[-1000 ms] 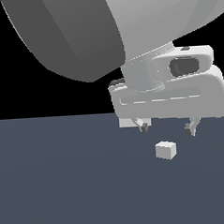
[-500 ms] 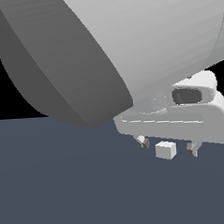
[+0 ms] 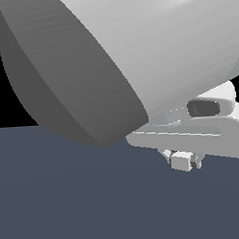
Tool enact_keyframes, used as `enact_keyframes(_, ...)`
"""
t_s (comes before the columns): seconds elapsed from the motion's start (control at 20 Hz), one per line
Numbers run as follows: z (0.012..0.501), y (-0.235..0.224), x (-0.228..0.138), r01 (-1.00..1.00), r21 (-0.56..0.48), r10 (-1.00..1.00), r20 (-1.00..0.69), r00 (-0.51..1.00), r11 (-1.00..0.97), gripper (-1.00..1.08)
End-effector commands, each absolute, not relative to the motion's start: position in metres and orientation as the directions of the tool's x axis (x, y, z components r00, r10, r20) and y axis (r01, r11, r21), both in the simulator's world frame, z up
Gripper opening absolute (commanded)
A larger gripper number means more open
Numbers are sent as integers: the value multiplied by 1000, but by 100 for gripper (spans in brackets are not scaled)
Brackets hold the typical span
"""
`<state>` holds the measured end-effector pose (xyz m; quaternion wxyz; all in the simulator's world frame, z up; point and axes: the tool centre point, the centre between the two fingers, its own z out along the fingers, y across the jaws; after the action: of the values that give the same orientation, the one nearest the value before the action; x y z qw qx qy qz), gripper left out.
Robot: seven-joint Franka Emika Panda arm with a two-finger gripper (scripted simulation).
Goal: Plug the charger into the wall socket.
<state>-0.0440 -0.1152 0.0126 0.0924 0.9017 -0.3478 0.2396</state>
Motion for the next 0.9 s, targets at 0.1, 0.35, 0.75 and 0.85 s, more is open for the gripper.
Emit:
enact_keyframes(0.1, 11, -110, -42, -665, -1, -578, 495, 648, -747, -100)
enact_keyframes(0.35, 14, -115, -43, -666, 0, -578, 497, 648, -746, -100)
enact_keyframes(0.75, 25, -113, -35, -589, 0, -510, 499, 700, -808, -100)
enact_keyframes(0.85, 30, -112, -32, -556, 0, -481, 501, 720, -831, -100)
